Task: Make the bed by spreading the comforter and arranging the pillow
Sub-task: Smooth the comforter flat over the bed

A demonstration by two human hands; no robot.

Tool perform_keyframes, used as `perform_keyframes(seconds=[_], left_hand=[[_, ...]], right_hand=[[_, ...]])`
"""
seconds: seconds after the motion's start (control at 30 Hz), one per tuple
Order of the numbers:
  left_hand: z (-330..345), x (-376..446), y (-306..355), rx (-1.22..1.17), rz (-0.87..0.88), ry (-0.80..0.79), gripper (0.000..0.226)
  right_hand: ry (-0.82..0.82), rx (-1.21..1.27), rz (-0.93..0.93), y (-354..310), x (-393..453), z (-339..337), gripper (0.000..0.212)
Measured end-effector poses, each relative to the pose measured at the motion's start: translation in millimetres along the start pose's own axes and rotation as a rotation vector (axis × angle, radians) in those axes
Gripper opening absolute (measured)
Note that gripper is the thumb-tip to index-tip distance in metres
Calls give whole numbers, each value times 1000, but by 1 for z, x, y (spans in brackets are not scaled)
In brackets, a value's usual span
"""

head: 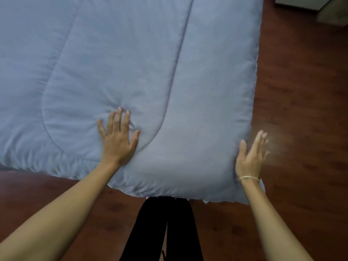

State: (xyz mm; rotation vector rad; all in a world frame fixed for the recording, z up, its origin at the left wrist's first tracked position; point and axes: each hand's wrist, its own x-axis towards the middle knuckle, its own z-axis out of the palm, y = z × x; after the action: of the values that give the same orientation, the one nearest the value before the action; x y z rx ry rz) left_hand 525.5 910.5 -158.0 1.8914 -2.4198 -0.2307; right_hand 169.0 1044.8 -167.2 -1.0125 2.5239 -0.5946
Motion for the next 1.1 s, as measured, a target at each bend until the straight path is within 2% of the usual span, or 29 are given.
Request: perform_keyframes(seconds=[0.07, 0.13, 0.23, 0.4, 0.5, 0.6, 0.7, 0.8, 0.87, 0.97, 1.1], left_hand=[[-8, 18, 4, -63, 54, 52, 55], [-14, 48, 12, -69, 73, 85, 54], [-10, 80, 22, -10, 41, -8, 60], [3, 64, 18, 60, 89, -54, 56], [-10, 59, 9, -52, 170, -112, 54], [-34, 62, -15, -194, 135, -49, 54], [-63, 66, -58, -255, 8, 121, 51], [-85, 65, -101, -233, -75, 218, 50], [-96, 59, -127, -196, -109, 234, 50], [-105, 47, -154, -177, -145, 225, 50], [-102, 34, -171, -162, -172, 181, 55]], right_hand=[[47, -16, -196, -55, 15, 9, 72], [23, -81, -396, -109, 27, 29, 66], [-69, -236, -686, -158, 21, 71, 58], [-99, -419, -937, -142, -21, 92, 55], [-188, -456, -1133, -128, -47, 83, 59], [-284, -426, -1327, -127, -61, 77, 59], [-299, -314, -1333, -162, -46, 85, 55], [-210, -262, -1086, -226, -28, 111, 55], [-259, -288, -1012, -258, -44, 136, 58], [-329, -374, -1190, -254, -111, 170, 56], [-514, -430, -1497, -207, -178, 166, 52]])
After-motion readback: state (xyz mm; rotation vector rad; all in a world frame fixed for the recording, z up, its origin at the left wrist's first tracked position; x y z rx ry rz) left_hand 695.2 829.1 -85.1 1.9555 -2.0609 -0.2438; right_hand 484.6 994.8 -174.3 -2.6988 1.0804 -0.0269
